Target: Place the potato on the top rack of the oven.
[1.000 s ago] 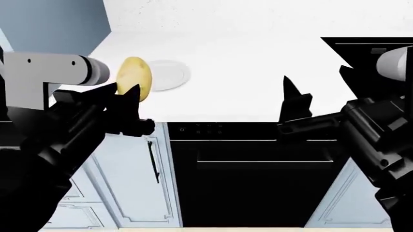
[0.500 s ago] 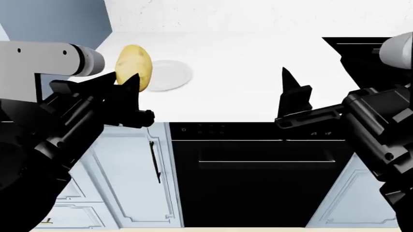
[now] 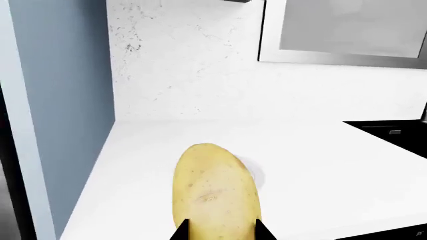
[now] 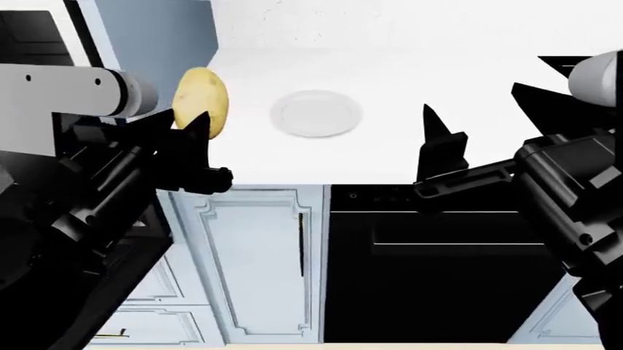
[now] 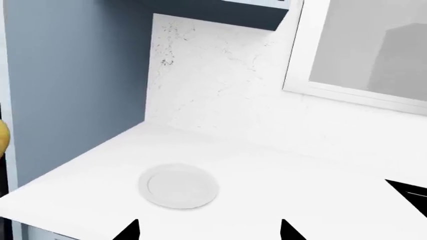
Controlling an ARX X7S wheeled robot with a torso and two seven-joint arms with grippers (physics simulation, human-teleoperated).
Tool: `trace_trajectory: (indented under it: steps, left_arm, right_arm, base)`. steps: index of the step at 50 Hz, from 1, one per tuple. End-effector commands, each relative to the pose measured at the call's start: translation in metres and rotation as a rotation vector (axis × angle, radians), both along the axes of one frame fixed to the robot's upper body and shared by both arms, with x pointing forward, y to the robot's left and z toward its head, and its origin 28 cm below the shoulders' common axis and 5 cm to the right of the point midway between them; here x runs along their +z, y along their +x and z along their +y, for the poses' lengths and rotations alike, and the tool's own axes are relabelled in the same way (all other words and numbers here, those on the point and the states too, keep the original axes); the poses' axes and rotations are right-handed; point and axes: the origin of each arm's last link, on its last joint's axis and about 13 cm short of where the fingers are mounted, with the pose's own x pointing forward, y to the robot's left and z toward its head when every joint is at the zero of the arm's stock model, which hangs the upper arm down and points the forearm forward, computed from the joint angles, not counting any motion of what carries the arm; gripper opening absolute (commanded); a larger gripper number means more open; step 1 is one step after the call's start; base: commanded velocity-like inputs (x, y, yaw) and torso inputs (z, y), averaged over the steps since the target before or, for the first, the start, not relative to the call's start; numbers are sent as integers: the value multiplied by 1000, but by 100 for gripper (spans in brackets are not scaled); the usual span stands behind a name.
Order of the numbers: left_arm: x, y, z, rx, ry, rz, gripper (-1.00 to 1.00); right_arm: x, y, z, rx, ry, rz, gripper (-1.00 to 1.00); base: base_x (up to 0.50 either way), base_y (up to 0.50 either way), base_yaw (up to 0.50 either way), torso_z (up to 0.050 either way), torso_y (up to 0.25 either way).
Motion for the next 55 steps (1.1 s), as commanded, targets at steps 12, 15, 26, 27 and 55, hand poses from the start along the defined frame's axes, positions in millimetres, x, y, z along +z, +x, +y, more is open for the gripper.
trace_trajectory:
  steps: [12,15,26,27,55]
  left_arm:
    - [2,-2,0,4,-6,-6,-100]
    - [2,-2,0,3,-5,-5,-100]
    - [1,-2,0,6,-3,-7,-100]
    - [1,-2,0,6,-3,-6,-100]
    - [0,0,-1,-5,-8,-5,-100]
  right_arm:
    - [1,-2,0,3,3,-5,100]
    - [1,-2,0,1,1,-6,100]
    - [-1,-2,-1,2,3,-4,100]
    - [-1,-2,-1,1,3,-5,100]
    - [1,-5,-1,-10,-1,-16,100]
  base:
    - [0,500,0,0,0]
    - [0,500,0,0,0]
    - [0,500,0,0,0]
    - [0,500,0,0,0]
    - [0,500,0,0,0]
